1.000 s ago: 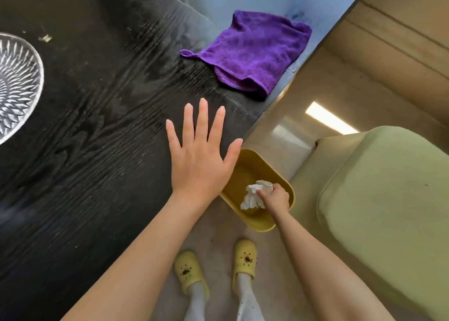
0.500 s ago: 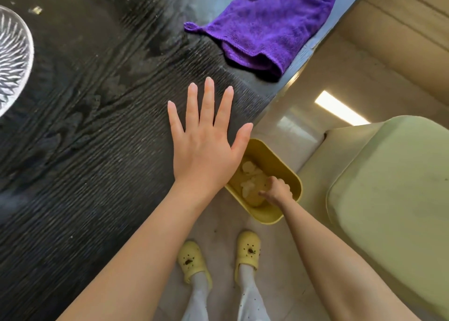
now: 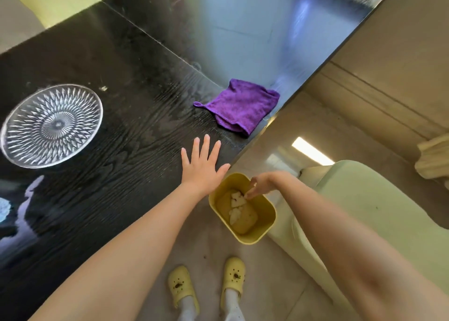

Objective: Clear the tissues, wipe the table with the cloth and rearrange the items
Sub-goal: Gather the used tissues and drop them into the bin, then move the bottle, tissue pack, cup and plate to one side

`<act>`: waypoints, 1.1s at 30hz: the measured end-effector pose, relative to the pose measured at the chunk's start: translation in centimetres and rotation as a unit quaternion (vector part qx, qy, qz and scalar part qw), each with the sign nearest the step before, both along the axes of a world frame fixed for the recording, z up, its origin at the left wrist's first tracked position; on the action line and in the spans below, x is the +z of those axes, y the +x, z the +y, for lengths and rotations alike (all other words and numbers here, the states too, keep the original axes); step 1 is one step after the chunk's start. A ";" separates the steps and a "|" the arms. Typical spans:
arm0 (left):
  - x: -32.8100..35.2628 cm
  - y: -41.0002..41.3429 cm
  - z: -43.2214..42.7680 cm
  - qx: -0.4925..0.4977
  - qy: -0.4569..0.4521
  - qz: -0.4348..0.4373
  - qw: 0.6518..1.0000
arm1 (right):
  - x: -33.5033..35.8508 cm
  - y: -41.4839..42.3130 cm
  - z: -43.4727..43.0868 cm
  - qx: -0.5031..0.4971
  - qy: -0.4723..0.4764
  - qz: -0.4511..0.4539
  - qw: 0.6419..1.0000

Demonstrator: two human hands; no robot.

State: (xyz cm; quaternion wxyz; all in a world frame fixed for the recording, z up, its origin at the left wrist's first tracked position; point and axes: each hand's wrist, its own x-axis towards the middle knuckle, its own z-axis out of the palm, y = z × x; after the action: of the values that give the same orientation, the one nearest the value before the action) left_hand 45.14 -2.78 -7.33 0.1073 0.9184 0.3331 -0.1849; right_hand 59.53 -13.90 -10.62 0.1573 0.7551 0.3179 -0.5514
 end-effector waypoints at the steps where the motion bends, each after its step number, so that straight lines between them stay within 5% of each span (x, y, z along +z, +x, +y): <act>1: 0.8 0.2 0.3 -0.002 -0.019 0.019 1.000 | 2.2 0.3 0.5 0.011 0.001 -0.004 1.000; 8: 8.4 0.0 3.4 0.018 -0.130 0.122 0.984 | 14.7 1.0 3.7 0.042 0.036 0.018 0.998; 17: 21.4 -7.8 6.2 0.071 -0.155 0.095 0.981 | 25.9 -4.9 10.9 0.192 0.099 -0.045 0.975; 33: 25.4 -34.8 9.2 0.316 -0.141 0.021 0.938 | 28.7 -27.7 24.4 0.402 0.249 -0.009 0.881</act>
State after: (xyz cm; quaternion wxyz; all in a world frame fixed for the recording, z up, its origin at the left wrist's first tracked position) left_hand 10.36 6.46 18.08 0.2814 0.7370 0.5791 -0.2054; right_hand 31.80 10.54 18.09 0.1755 0.5813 0.7196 -0.3368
